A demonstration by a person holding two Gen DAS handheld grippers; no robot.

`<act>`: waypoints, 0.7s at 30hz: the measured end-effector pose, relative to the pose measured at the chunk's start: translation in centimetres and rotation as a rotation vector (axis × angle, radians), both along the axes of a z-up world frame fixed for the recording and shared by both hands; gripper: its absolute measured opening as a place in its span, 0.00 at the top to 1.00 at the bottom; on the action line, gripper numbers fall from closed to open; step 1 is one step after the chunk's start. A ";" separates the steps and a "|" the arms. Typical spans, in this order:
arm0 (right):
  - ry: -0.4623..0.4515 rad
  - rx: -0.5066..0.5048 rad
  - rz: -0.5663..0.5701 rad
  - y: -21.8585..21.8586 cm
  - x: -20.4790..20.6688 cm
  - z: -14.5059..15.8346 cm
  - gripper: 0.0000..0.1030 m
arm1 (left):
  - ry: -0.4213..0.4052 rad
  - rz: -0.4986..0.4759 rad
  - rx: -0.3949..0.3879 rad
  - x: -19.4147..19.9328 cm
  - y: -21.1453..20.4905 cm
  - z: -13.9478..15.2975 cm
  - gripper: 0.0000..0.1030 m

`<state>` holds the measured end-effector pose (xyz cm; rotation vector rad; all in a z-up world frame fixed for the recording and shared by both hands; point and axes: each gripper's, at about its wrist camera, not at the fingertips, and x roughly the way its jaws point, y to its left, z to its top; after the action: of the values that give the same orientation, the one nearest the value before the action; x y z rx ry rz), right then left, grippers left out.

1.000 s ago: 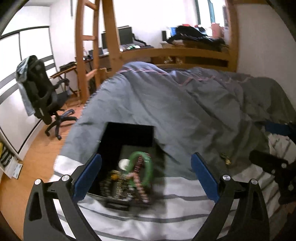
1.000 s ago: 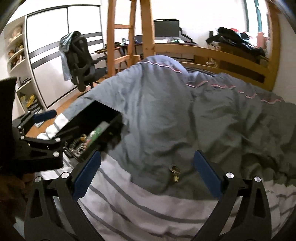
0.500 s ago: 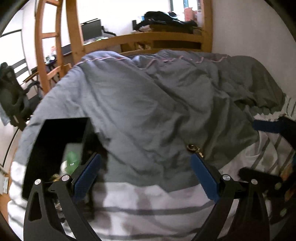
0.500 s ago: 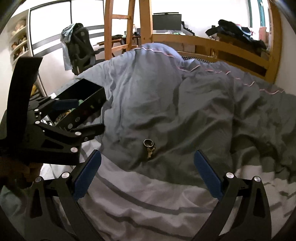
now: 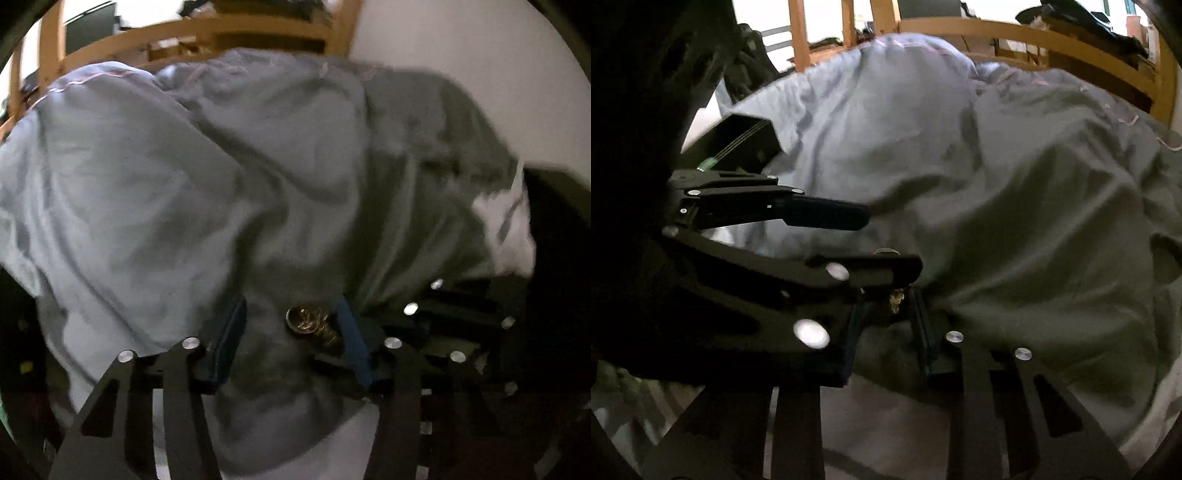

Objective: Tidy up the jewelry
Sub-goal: 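Grasp the silver ring with the left gripper while the right gripper grasps the gold chain bracelet, then carry the ring toward the black box with the left gripper while the right gripper carries the gold chain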

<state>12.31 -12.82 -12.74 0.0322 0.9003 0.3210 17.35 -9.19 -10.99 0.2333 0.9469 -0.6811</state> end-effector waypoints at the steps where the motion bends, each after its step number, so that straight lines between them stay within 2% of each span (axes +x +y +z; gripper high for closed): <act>1: -0.001 0.007 -0.003 -0.1 0.0 -0.1 0.74 | 0.005 0.005 0.010 0.2 -0.1 -0.4 0.58; 2: 0.000 0.017 -0.010 -0.2 0.0 -0.1 0.75 | 0.021 0.016 0.008 0.6 -0.1 -0.8 0.60; 4: 0.000 0.024 -0.026 -0.5 0.1 0.0 0.85 | 0.028 0.023 -0.010 0.8 0.1 -0.8 0.65; 6: -0.002 0.034 -0.050 -0.9 0.2 0.1 0.93 | 0.039 0.032 -0.027 1.0 0.5 -0.6 0.78; 10: -0.026 0.043 -0.071 -1.2 0.1 0.5 0.99 | 0.027 0.062 -0.031 0.6 0.9 -0.1 0.81; 14: -0.079 0.071 -0.067 -1.2 -0.1 1.7 0.98 | 0.028 0.091 -0.091 1.0 2.2 1.5 0.81; 18: -0.090 0.076 -0.072 -0.8 0.5 1.7 0.96 | 0.030 0.105 -0.155 1.2 2.8 2.8 0.81; 20: -0.078 0.087 -0.061 -0.9 0.7 1.3 0.88 | 0.026 0.122 -0.139 1.3 2.9 2.8 0.81; 21: -0.066 0.093 -0.057 -0.7 1.1 1.0 0.76 | 0.028 0.124 -0.132 1.3 2.9 2.6 0.81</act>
<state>13.41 -13.55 -11.73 0.1318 0.8174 0.3092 18.66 -6.26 -8.37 0.0478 0.9311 -0.6313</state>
